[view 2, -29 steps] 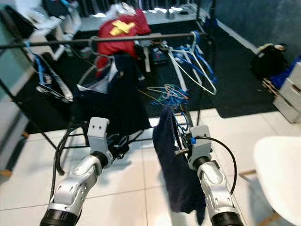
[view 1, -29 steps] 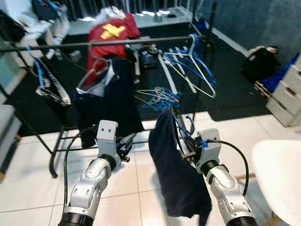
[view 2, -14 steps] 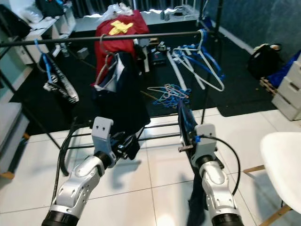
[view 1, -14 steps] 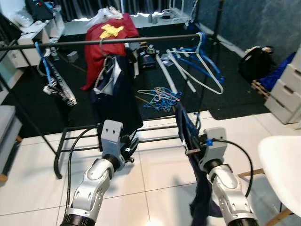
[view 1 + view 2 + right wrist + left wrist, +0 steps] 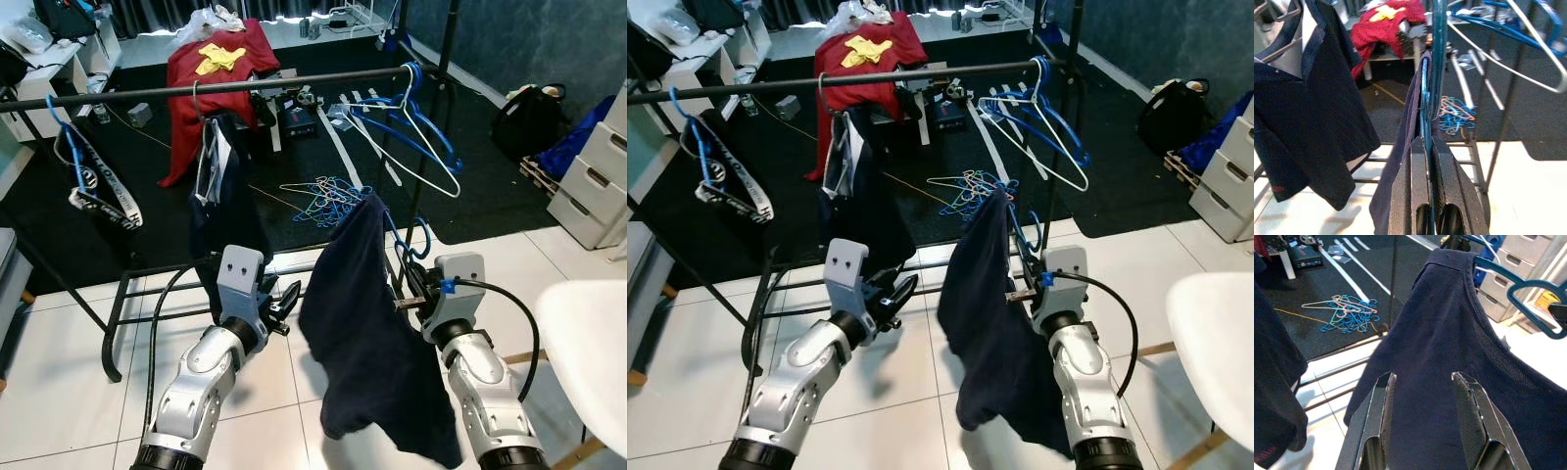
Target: Hang hanger
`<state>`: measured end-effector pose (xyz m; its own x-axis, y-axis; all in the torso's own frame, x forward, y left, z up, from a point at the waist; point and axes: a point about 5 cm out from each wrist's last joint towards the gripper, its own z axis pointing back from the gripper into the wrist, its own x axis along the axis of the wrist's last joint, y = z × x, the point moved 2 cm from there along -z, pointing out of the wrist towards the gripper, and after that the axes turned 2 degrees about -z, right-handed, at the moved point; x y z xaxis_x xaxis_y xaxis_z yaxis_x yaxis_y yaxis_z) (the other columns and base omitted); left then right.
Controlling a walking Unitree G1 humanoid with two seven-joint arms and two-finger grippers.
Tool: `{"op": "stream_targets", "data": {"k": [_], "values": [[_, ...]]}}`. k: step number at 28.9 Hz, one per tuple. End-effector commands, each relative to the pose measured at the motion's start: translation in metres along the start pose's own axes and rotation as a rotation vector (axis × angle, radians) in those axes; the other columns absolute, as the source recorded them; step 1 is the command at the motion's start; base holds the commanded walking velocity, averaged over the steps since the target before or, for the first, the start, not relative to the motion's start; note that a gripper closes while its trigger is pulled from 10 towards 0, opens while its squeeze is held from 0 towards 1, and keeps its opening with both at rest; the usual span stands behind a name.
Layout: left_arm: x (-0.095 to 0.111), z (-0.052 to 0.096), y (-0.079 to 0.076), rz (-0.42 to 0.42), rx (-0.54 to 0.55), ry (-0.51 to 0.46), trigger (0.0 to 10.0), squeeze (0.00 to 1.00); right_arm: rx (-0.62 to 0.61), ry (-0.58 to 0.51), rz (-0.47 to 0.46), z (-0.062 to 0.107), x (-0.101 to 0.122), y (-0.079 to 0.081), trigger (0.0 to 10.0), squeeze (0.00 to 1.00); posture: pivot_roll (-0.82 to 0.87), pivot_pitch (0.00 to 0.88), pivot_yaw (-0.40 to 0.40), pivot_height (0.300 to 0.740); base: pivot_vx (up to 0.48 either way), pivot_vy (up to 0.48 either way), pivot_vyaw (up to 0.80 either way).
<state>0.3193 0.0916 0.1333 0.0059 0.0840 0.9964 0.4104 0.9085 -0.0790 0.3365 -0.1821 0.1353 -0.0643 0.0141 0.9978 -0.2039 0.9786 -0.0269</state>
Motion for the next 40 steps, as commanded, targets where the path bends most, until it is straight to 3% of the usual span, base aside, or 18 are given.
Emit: {"op": "stream_targets", "data": {"k": [1,11,14,21,24,31,39,40], "values": [[-0.002,0.003,0.002,0.012,0.006,0.000,10.0,0.00,0.037,-0.034,-0.018,-0.004,0.013,0.006,10.0,0.00,-0.09,0.053,0.062,0.740,0.368,0.000,0.00],[-0.003,0.001,-0.002,0.017,-0.009,-0.005,10.0,0.00,0.053,-0.095,0.053,-0.014,0.053,-0.010,10.0,0.00,-0.09,0.042,0.062,0.740,0.362,0.000,0.00],[-0.002,0.001,-0.003,0.015,-0.016,-0.006,10.0,0.00,0.058,-0.130,0.107,-0.021,0.083,-0.019,10.0,0.00,-0.09,0.043,0.061,0.740,0.365,0.000,0.00],[-0.001,0.000,-0.004,0.010,-0.025,-0.009,10.0,0.00,0.078,-0.113,0.119,-0.025,0.104,-0.027,10.0,0.00,-0.09,0.044,0.063,0.740,0.363,0.000,0.00],[-0.001,0.000,-0.006,0.006,-0.034,-0.009,10.0,0.00,0.106,-0.092,0.066,-0.026,0.109,-0.029,10.0,0.00,-0.09,0.046,0.063,0.740,0.364,0.000,0.00],[-0.002,-0.001,-0.009,0.000,-0.049,-0.006,10.0,0.00,0.188,0.004,0.043,-0.029,0.109,-0.028,10.0,0.00,-0.09,0.049,0.066,0.740,0.364,0.000,0.00],[-0.002,0.000,-0.010,-0.011,-0.062,-0.005,10.0,0.00,0.198,0.095,0.002,-0.030,0.106,-0.031,10.0,0.00,-0.09,0.051,0.065,0.740,0.361,0.000,0.00],[0.000,0.001,-0.011,-0.001,-0.069,-0.016,10.0,0.00,0.208,0.085,0.013,-0.030,0.106,-0.025,10.0,0.00,-0.09,0.053,0.067,0.740,0.000,0.000,0.00]]}}
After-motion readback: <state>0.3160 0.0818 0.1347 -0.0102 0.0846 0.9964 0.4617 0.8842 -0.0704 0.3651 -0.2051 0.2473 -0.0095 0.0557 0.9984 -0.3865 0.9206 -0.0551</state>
